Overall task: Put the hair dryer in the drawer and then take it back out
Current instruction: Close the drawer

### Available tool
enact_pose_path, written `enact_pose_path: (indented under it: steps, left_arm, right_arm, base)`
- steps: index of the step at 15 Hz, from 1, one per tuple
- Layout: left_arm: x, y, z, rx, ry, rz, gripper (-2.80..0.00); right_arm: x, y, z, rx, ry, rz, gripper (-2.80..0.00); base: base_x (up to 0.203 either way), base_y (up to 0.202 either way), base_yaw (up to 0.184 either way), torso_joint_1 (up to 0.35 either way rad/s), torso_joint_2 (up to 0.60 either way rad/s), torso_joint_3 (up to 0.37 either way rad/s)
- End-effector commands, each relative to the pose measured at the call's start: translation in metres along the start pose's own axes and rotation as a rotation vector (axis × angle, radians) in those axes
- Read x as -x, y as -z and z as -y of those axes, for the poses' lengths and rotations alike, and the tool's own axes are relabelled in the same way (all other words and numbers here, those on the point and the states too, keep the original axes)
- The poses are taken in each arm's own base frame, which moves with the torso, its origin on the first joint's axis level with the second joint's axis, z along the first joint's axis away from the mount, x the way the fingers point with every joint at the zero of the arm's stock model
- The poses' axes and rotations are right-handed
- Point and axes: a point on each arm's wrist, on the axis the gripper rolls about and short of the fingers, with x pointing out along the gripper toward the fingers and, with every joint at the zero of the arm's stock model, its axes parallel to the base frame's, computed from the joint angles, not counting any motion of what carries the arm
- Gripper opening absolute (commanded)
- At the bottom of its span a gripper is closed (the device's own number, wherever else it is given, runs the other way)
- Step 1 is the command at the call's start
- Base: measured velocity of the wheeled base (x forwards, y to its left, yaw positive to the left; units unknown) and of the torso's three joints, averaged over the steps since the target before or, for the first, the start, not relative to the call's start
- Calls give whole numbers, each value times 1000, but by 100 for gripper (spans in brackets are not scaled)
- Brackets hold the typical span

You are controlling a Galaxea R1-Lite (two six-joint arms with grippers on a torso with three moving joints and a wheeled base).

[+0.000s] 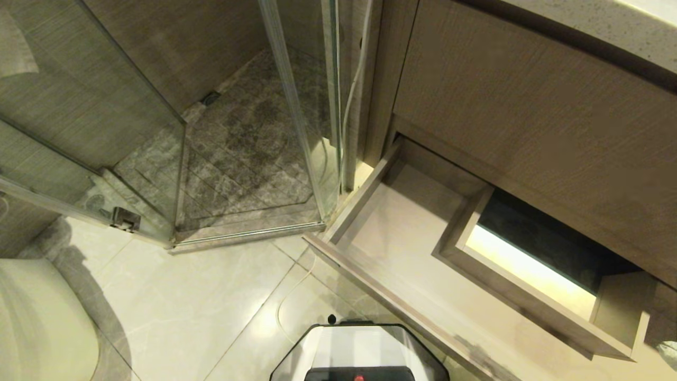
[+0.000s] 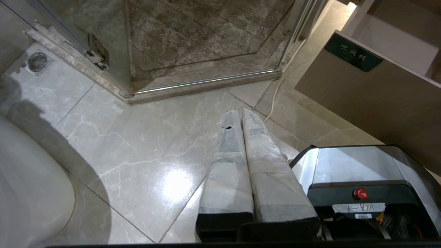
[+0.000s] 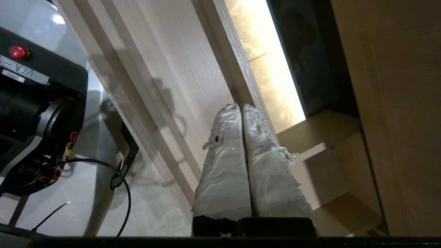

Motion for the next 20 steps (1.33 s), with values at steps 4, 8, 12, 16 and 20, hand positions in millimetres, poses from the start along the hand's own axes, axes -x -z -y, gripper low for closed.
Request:
enact_pose_path:
  steps: [4,8,12,16,20]
  left_arm:
    - [0,1,0,0,0,-2,-280]
    - [0,1,0,0,0,-2,-280]
    - [0,1,0,0,0,-2,-280]
    - [0,1,0,0,0,-2,-280]
    - [0,1,0,0,0,-2,-280]
  right_arm:
    - [-2,3,-2,-6,-28,-34,-280]
    - [-2,3,-2,-12,-38,-42,-280]
    - [-2,5,-4,-15,-52,-59,-280]
    - [-2,6,-4,-18,-60,-69,-280]
    - [-4,6,-3,-20,-66,-79,-280]
  base:
    - [0,0,0,36,15,43]
    - [0,0,0,2,1,8]
    - [4,7,-80,3,2,1]
    - [0,9,-172,4,3,5]
    - [-1,10,-165,0,0,3]
